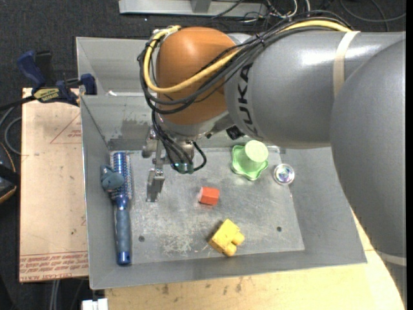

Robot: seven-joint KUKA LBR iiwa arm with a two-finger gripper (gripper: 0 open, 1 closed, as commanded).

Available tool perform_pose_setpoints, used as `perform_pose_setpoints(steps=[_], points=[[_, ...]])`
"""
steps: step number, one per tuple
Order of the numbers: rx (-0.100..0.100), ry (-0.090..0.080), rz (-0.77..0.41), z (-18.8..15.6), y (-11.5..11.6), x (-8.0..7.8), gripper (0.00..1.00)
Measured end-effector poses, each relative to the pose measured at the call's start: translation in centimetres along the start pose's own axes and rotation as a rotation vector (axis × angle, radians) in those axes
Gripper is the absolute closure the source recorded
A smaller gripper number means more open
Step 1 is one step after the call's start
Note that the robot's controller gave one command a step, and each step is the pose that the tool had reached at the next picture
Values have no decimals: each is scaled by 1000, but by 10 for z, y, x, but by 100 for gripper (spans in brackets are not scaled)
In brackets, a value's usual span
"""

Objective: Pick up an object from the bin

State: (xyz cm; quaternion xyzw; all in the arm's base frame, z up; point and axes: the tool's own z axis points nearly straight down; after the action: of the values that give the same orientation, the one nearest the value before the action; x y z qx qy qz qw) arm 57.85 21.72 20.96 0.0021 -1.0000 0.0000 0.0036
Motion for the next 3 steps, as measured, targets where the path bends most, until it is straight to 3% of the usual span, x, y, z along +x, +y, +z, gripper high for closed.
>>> perform_pose_setpoints(steps=[1, 2, 3], points=[[5, -27, -331, 104, 22, 16, 0], [1, -16, -665, 1, 25, 32, 0], [1, -8, -714, -3, 36, 53, 0]])
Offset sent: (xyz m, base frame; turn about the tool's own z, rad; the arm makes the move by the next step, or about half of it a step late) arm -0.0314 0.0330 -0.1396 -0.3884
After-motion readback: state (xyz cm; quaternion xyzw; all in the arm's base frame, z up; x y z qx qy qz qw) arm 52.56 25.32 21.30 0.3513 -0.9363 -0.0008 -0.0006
